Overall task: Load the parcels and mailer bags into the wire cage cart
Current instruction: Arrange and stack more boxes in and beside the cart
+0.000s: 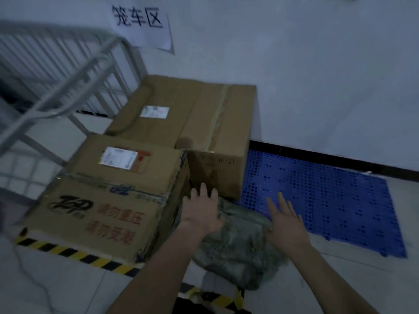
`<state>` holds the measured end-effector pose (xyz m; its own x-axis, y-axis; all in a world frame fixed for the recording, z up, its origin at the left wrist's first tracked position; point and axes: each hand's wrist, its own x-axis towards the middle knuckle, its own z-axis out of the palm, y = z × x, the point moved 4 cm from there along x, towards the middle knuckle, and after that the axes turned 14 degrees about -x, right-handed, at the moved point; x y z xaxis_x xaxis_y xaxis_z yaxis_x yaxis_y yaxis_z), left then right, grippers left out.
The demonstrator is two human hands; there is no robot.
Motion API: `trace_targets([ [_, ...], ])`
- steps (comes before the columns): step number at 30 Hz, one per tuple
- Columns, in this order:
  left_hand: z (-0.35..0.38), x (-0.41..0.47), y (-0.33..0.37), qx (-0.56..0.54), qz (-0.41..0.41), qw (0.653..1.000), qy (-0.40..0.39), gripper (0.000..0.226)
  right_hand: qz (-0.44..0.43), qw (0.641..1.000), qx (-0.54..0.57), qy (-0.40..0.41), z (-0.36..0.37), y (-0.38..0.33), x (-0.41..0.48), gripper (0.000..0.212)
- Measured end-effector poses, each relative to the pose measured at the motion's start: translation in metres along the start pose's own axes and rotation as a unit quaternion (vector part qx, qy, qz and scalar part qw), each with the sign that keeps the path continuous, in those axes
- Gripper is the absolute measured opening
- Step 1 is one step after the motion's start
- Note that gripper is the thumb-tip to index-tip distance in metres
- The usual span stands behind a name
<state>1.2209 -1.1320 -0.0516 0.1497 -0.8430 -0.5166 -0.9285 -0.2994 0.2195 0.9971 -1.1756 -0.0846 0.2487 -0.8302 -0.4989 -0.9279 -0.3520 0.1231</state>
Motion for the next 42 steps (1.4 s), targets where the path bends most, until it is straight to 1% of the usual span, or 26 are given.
trace_targets([
  [4,-0.086,-0.070,-0.001,-0.030,0.003,0.997,0.069,0.076,0.003,1.000,0.003,0.010,-0.076,0.006,-0.059,0.086],
  [7,-0.142,-0.120,-0.007,-0.036,-0.009,0.994,0.098,0.073,0.003,0.999,0.017,0.027,-0.127,0.008,-0.103,0.084],
  [11,-0.205,-0.185,-0.013,-0.058,-0.031,0.989,0.134,0.056,0.000,0.996,0.050,0.080,-0.189,0.006,-0.155,0.080],
  [13,-0.229,-0.215,-0.013,-0.062,-0.048,0.986,0.147,0.051,-0.005,0.993,0.057,0.104,-0.215,0.006,-0.176,0.080],
  [16,-0.243,-0.252,-0.016,-0.071,-0.076,0.979,0.174,0.053,-0.028,0.987,0.065,0.145,-0.241,0.000,-0.201,0.076],
  [19,-0.245,-0.276,-0.021,-0.084,-0.097,0.975,0.184,0.057,-0.057,0.980,0.060,0.184,-0.258,-0.015,-0.223,0.069],
  [21,-0.250,-0.286,-0.026,-0.083,-0.101,0.970,0.203,0.057,-0.070,0.974,0.057,0.206,-0.265,-0.026,-0.234,0.068],
  [25,-0.259,-0.297,-0.045,-0.069,-0.098,0.967,0.223,0.060,-0.086,0.971,0.061,0.214,-0.274,-0.049,-0.241,0.073],
  [27,-0.262,-0.297,-0.060,-0.074,-0.090,0.965,0.234,0.066,-0.086,0.971,0.064,0.213,-0.276,-0.063,-0.240,0.075],
  [29,-0.263,-0.292,-0.080,-0.086,-0.079,0.964,0.238,0.078,-0.077,0.972,0.065,0.211,-0.279,-0.081,-0.234,0.076],
  [31,-0.266,-0.282,-0.106,-0.085,-0.065,0.964,0.244,0.085,-0.064,0.973,0.062,0.212,-0.279,-0.104,-0.227,0.076],
  [34,-0.273,-0.265,-0.155,-0.067,-0.049,0.967,0.242,0.084,-0.054,0.971,0.072,0.220,-0.277,-0.147,-0.213,0.076],
  [36,-0.280,-0.254,-0.191,-0.062,-0.038,0.969,0.236,0.084,-0.040,0.976,0.081,0.197,-0.277,-0.179,-0.200,0.076],
  [38,-0.287,-0.251,-0.227,-0.073,-0.035,0.973,0.215,0.088,-0.030,0.981,0.084,0.172,-0.277,-0.211,-0.193,0.072],
  [42,-0.302,-0.248,-0.288,-0.057,-0.035,0.976,0.208,0.091,-0.025,0.970,0.096,0.220,-0.290,-0.257,-0.191,0.059],
])
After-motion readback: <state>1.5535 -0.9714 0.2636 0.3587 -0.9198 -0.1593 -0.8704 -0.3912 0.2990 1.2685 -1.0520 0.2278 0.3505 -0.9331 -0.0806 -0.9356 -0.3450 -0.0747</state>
